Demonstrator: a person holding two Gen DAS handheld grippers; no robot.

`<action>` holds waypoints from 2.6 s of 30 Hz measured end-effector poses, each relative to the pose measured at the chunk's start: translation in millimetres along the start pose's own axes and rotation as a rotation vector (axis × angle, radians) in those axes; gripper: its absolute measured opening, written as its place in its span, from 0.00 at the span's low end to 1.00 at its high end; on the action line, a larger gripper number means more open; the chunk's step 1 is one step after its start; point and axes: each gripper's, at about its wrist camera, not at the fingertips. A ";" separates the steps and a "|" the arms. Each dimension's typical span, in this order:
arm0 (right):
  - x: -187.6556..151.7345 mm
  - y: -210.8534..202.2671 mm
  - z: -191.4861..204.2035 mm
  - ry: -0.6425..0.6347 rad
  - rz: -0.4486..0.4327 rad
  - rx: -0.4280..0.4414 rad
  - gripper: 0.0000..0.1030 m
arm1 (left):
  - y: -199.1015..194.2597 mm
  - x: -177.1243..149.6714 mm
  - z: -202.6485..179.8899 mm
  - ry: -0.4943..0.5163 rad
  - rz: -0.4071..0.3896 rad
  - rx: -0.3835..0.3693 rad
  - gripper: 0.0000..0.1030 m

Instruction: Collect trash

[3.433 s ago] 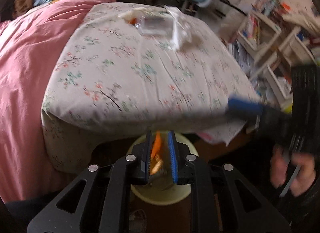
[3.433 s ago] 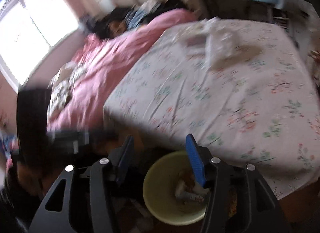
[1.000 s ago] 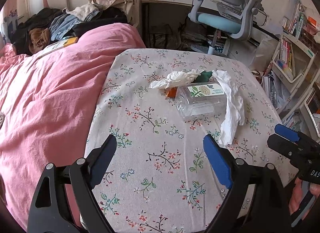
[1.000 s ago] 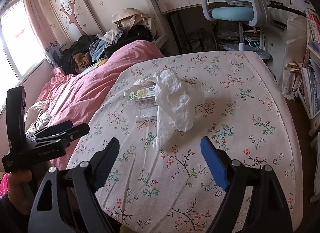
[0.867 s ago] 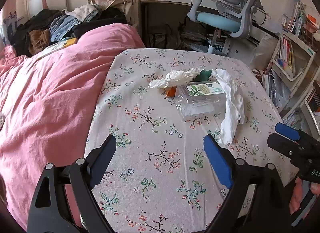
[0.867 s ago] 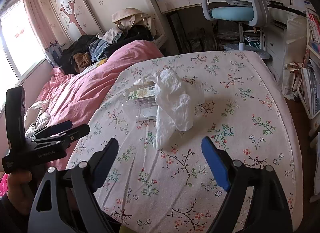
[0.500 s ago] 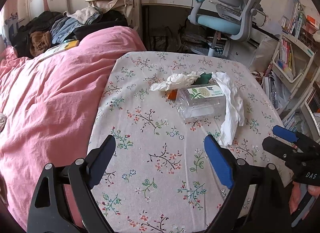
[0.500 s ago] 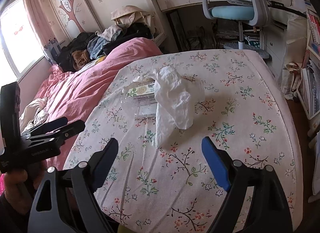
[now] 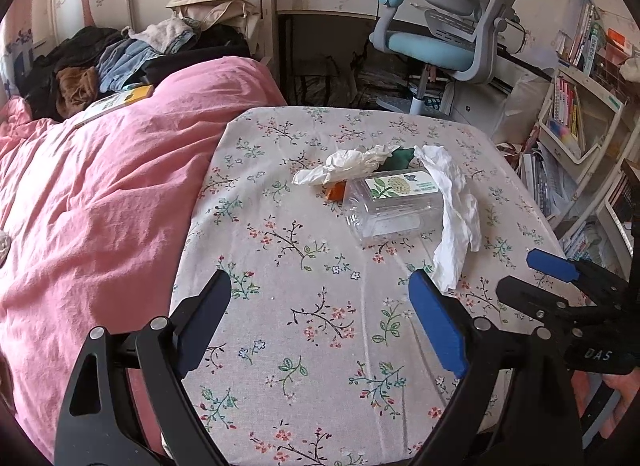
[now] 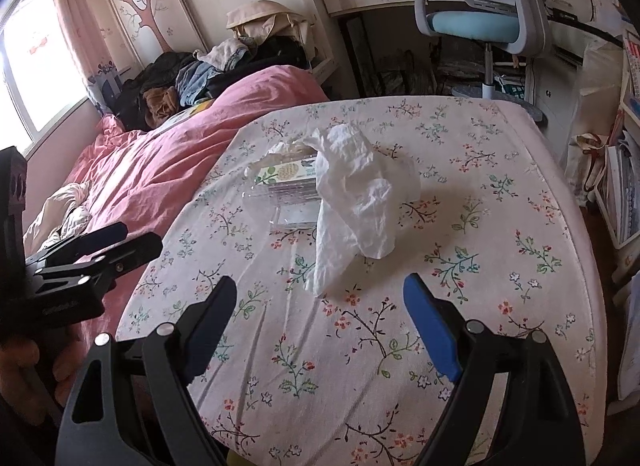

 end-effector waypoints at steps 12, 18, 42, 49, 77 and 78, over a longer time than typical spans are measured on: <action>5.1 17.3 7.0 -0.001 0.018 0.004 0.79 | 2.8 2.6 -5.2 0.024 -0.003 0.006 0.85; 9.2 22.3 4.3 0.024 0.019 0.007 0.79 | 2.5 5.7 -7.0 0.034 -0.011 0.005 0.85; 25.2 44.5 -13.8 0.143 0.092 0.089 0.38 | 25.8 18.0 3.5 0.062 -0.009 -0.032 0.85; 31.9 30.0 -26.7 0.172 0.059 0.122 0.14 | 66.4 27.6 21.8 -0.031 0.024 -0.144 0.85; 62.1 20.8 -85.2 0.388 -0.019 0.115 0.12 | 120.6 75.2 -48.4 0.397 0.086 -0.462 0.85; 62.5 20.1 -86.2 0.394 -0.020 0.121 0.12 | 114.9 72.3 -54.4 0.432 0.104 -0.530 0.85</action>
Point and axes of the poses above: each gripper's, at about its wrist camera, not at the fingertips, and y roughly the way its jaws point, z to its left, x to its top, and after that the axes turned 15 degrees about y, right-handed
